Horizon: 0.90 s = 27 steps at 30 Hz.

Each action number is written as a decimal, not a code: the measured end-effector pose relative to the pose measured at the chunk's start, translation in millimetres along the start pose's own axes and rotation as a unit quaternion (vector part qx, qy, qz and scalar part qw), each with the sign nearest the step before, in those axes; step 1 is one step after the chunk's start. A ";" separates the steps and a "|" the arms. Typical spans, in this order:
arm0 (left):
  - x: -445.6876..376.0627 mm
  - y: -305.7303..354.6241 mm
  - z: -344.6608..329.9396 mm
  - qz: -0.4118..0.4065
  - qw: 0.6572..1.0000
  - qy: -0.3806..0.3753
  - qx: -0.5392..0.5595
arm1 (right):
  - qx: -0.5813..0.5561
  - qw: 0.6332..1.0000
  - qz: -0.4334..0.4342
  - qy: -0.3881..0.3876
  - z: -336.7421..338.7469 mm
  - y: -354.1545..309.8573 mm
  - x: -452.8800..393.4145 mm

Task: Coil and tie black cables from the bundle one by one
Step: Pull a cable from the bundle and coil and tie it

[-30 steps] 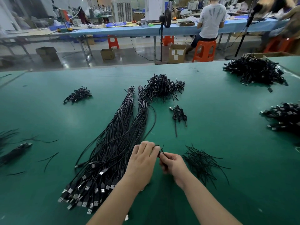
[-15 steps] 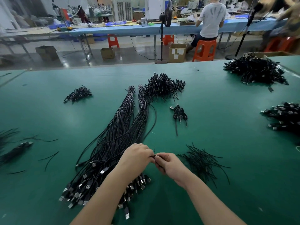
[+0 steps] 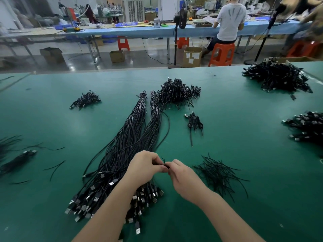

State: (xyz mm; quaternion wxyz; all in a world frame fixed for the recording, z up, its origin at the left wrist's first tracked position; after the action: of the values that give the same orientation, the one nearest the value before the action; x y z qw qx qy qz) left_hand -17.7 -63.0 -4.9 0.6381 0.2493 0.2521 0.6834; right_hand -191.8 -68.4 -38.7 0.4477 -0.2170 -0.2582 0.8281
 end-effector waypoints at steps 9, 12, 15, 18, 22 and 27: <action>0.7 -5.1 6.4 0.037 0.994 -0.076 0.066 | 0.137 0.988 0.067 -0.012 13.0 -9.3 0.6; 3.1 -4.8 2.6 0.045 0.992 -0.074 0.090 | 0.136 0.989 0.062 -0.015 16.1 -6.8 -0.2; 4.5 -3.3 3.0 0.034 0.993 -0.065 0.096 | 0.099 0.994 0.047 -0.012 22.5 -5.5 -4.3; 3.7 -2.2 9.3 0.004 0.993 -0.075 0.089 | 0.065 0.997 0.036 -0.019 29.8 -5.0 -9.1; 3.2 -2.0 22.3 -0.039 0.993 -0.092 0.055 | 0.036 0.998 0.024 -0.042 37.4 -2.8 -13.5; 4.0 0.7 36.2 -0.081 0.983 -0.065 0.154 | -0.176 0.979 -0.015 -0.100 47.1 -5.0 -13.6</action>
State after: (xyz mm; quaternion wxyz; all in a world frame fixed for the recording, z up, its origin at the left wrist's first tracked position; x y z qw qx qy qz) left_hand 5.6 -58.1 22.7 0.6601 0.3675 0.3321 0.5647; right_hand -209.6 -88.7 2.5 0.3865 -0.2044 -0.4467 0.7806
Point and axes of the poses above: each hand's wrist, its own x-axis away from the middle knuckle, its own z-axis out of the back of the hand, y = z × x, the point moved 1 cm from there along -x, towards the middle knuckle, and after that the axes turned 4 degrees about y, right-handed, at the moved point
